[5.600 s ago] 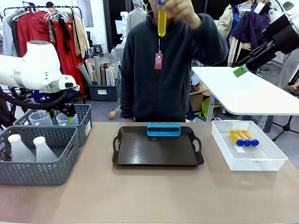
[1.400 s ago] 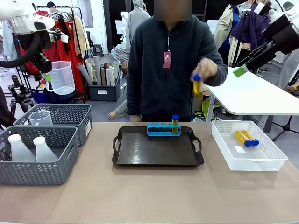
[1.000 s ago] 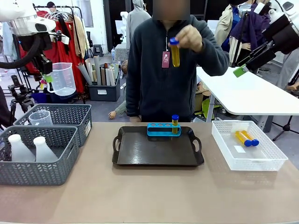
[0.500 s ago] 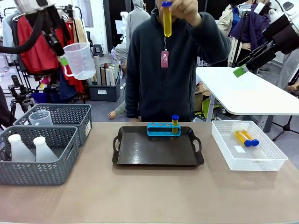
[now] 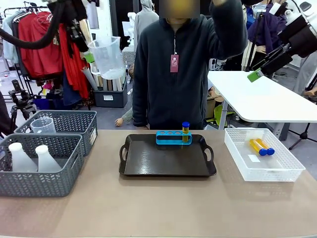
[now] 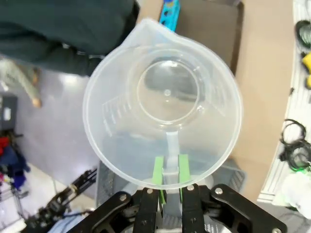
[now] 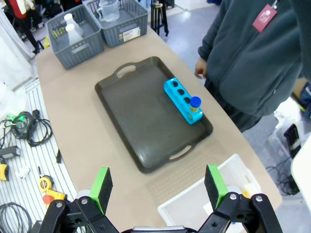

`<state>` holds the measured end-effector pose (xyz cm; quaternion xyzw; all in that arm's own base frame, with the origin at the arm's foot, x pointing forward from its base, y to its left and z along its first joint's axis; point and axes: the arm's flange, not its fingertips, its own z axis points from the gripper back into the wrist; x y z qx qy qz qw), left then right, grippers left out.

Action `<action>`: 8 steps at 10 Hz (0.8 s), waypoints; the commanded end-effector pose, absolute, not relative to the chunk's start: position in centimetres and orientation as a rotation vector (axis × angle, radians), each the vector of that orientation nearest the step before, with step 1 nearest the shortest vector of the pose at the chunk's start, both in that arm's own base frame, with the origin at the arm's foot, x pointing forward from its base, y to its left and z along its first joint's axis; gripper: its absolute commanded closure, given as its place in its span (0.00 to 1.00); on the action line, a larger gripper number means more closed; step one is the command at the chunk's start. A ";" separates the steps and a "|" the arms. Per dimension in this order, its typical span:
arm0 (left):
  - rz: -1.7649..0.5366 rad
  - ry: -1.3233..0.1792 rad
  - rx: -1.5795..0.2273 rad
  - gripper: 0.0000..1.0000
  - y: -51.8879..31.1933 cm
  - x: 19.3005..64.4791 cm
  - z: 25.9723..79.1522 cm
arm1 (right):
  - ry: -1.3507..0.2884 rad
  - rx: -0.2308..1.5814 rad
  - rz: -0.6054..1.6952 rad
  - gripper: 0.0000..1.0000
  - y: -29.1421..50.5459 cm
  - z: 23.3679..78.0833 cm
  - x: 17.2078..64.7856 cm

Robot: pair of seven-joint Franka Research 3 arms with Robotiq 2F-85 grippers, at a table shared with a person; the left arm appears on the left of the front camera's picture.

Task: Prepare the laboratory tools.
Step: Pick up one Large Measuring Cup and place it on the Handle tray.

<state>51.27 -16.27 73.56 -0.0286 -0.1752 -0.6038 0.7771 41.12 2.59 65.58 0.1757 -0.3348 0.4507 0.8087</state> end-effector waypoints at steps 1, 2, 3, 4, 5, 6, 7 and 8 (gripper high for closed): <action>-1.412 -0.361 -0.097 1.00 -18.3 51.7 73.2 | -0.730 0.396 0.969 0.00 2.7 65.7 41.2; -1.452 -0.353 -0.095 1.00 -19.8 52.1 72.8 | -0.730 0.396 0.969 0.00 2.7 65.7 41.2; -1.482 -0.336 -0.096 1.00 -21.3 52.3 72.1 | -0.730 0.396 0.969 0.00 2.7 65.7 41.2; -1.502 -0.318 -0.090 1.00 -22.9 52.6 71.1 | -0.730 0.396 0.969 0.00 2.7 65.7 41.2; -1.517 -0.306 -0.066 1.00 -24.7 53.0 69.9 | -0.730 0.396 0.969 0.00 2.7 65.7 41.2; -1.542 -0.285 -0.076 1.00 -25.9 53.6 68.8 | -0.730 0.396 0.969 0.00 2.7 65.7 41.2; -1.568 -0.274 -0.096 1.00 -26.8 54.1 67.7 | -0.730 0.396 0.969 0.00 2.7 65.7 41.2; -1.588 -0.264 -0.107 1.00 -28.1 54.2 66.6 | -0.730 0.396 0.969 0.00 2.7 65.7 41.2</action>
